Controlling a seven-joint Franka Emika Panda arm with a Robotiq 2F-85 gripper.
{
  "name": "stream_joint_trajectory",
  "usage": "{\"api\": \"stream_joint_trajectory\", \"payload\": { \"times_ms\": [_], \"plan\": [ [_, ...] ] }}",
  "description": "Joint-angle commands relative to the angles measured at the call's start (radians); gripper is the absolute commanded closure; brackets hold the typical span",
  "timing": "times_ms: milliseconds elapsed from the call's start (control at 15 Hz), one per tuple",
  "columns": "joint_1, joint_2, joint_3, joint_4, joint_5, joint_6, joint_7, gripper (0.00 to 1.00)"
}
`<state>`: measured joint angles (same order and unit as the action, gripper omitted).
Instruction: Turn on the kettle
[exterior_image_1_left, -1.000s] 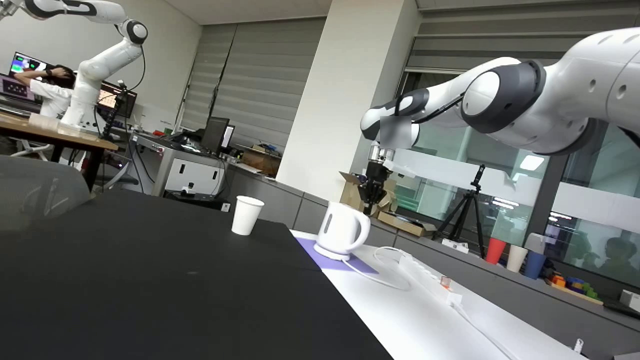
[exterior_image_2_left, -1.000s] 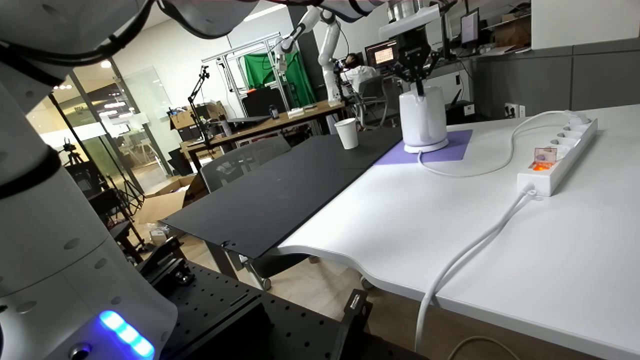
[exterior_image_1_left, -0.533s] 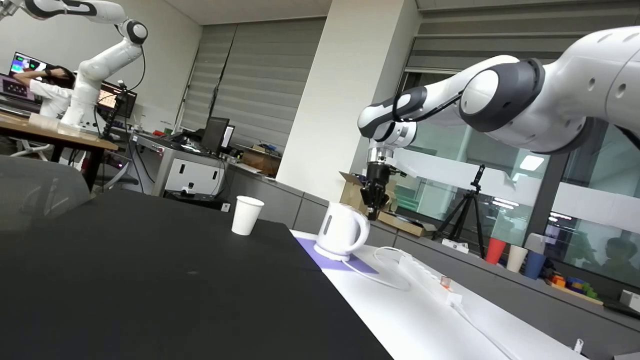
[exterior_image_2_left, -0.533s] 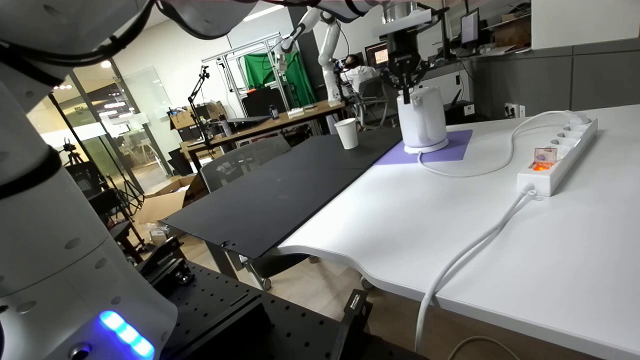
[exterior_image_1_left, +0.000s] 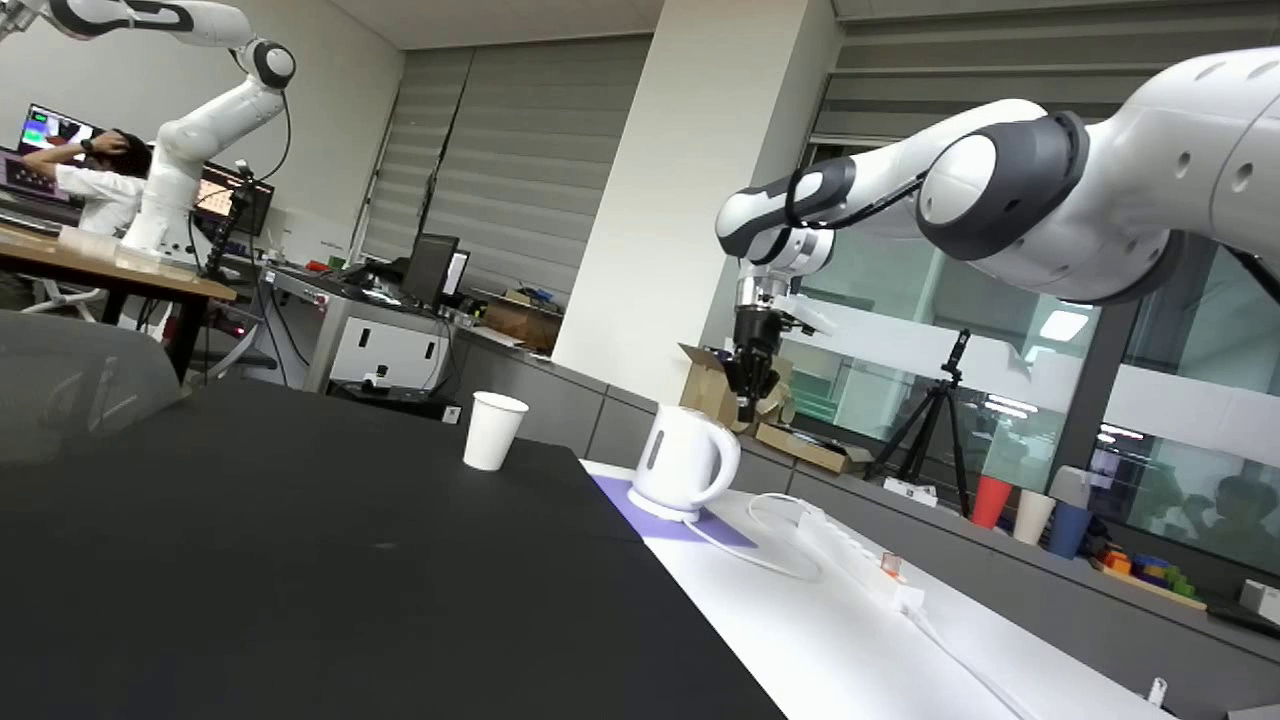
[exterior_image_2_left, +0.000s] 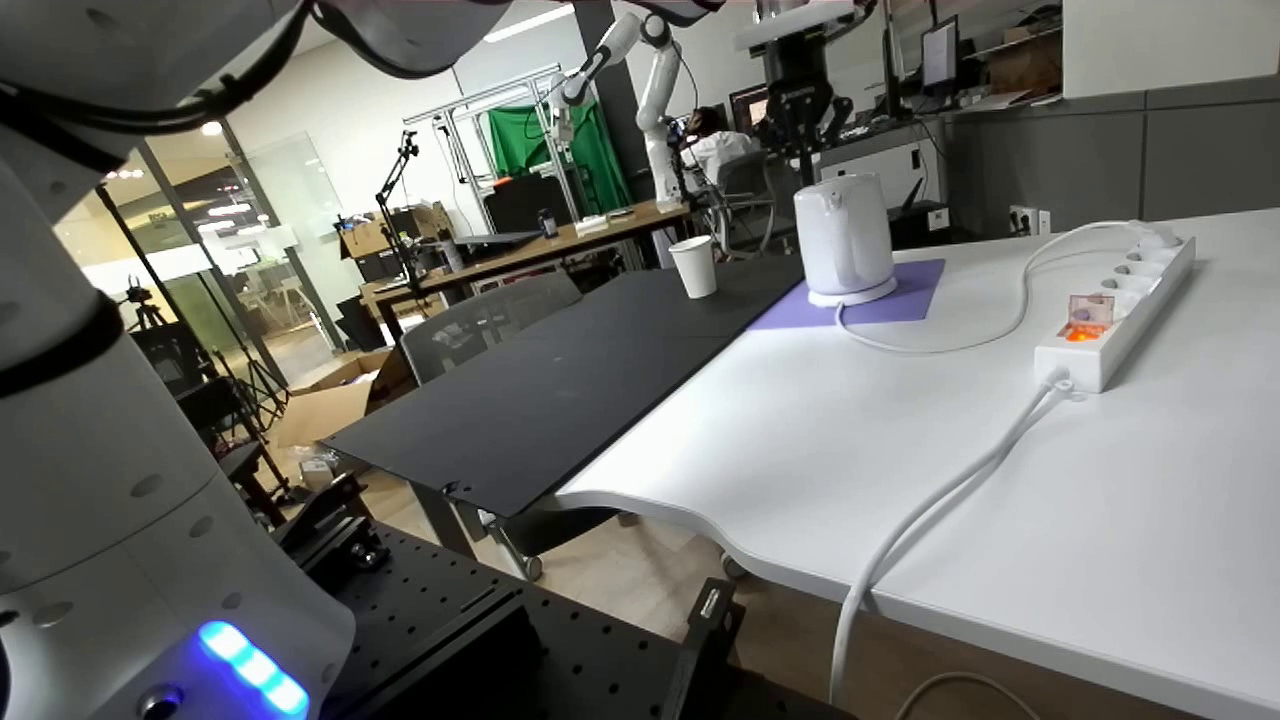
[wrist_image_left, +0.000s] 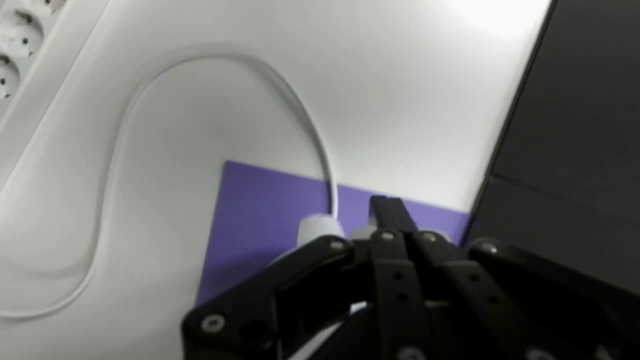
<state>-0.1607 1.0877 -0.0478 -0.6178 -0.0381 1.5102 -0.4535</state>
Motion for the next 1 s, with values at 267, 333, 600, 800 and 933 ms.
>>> {"api": "stream_joint_trajectory", "payload": {
  "times_ms": [267, 333, 600, 800, 933],
  "plan": [
    [0.003, -0.045, -0.015, 0.017, -0.006, 0.214, 0.056, 1.00],
    [0.003, -0.051, -0.017, 0.014, -0.007, 0.216, 0.062, 1.00],
    [0.005, -0.070, -0.032, 0.009, -0.011, 0.198, 0.078, 0.61],
    [0.004, -0.074, -0.036, 0.009, -0.006, 0.203, 0.083, 0.40],
    [0.004, -0.078, -0.037, 0.009, -0.005, 0.199, 0.088, 0.27]
  ]
}}
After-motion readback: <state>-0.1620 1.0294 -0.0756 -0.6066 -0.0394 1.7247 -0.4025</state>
